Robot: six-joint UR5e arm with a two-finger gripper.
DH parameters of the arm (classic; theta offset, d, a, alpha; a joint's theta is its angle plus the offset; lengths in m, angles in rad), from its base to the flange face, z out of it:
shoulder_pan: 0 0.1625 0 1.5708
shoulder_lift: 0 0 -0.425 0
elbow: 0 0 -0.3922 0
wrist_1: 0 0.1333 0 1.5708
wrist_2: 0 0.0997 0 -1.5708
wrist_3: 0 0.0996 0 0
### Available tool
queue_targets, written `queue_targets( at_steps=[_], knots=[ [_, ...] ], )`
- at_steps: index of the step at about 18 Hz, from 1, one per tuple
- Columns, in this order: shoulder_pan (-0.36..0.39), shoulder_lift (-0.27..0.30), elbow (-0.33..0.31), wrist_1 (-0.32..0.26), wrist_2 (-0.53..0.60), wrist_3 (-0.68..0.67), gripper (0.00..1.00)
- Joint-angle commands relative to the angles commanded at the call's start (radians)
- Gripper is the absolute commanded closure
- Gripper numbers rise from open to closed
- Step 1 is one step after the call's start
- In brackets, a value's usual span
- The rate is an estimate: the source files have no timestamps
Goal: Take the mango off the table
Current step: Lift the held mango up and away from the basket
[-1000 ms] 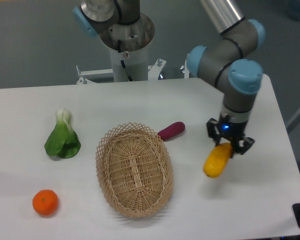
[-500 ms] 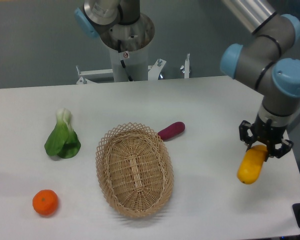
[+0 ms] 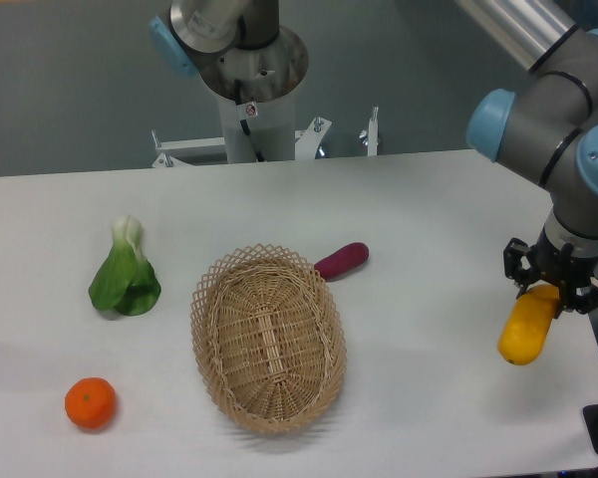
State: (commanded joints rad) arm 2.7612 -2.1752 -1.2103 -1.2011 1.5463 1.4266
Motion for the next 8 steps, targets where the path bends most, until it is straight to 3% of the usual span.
queue_targets(
  at_steps=[8],
  knots=[
    [-0.005,0.0,-0.005,0.003,0.0,0.0,0.77]
  ],
)
